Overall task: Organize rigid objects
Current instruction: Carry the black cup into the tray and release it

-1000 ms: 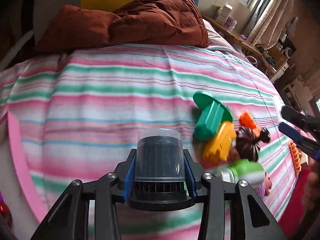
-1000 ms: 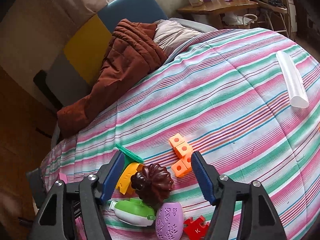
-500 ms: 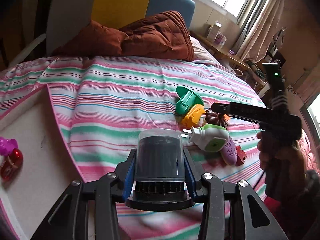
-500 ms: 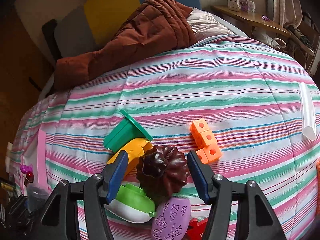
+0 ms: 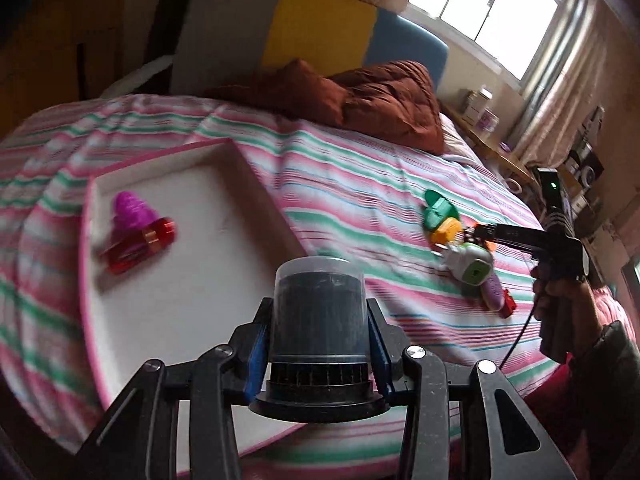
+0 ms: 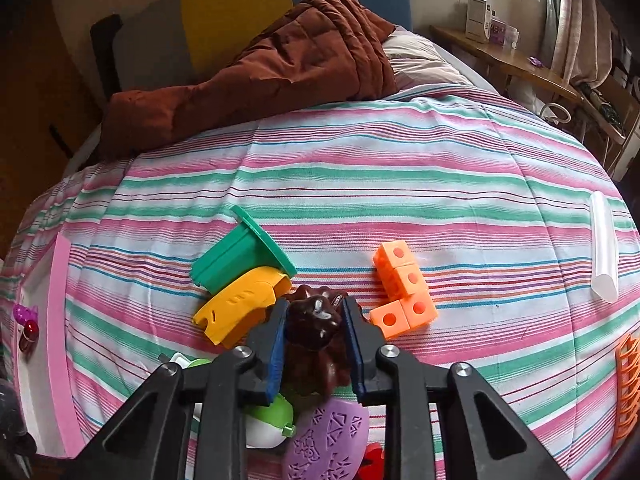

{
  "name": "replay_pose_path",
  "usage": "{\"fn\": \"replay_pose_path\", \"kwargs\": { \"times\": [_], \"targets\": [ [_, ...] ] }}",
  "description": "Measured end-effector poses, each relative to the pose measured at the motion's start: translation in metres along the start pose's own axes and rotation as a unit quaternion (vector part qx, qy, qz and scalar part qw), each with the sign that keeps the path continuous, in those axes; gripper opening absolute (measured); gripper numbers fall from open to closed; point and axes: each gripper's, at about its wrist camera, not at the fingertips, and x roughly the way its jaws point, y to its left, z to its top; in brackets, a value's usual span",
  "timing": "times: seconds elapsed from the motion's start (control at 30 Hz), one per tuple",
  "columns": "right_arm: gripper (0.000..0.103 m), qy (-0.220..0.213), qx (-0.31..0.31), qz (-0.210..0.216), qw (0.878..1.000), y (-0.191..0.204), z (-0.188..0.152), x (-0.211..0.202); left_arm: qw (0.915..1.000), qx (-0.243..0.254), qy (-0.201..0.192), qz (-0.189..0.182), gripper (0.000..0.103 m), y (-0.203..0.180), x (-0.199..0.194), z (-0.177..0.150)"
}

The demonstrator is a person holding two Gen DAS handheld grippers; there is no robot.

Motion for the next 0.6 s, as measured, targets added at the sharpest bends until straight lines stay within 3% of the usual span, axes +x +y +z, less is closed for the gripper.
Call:
{"fn": "replay_pose_path", "kwargs": {
  "times": [0.17,0.3,0.6],
  "targets": [
    [0.026,0.000,0.001,-0.005,1.000,0.004,0.002,0.001,0.9974,-0.062,-0.002,0.035,0.044,0.051,-0.015,-0.016],
    [0.026,-0.002,-0.005,-0.013,1.000,0.005,0.001,0.001,0.9935,-0.107,0.008,0.036,0.044,0.075,-0.014,-0.023],
    [0.025,-0.007,-0.023,-0.025,0.999,0.011,-0.001,0.000,0.9982,-0.055,-0.015,0.018,0.044,0.047,0.014,0.026]
  ]
}}
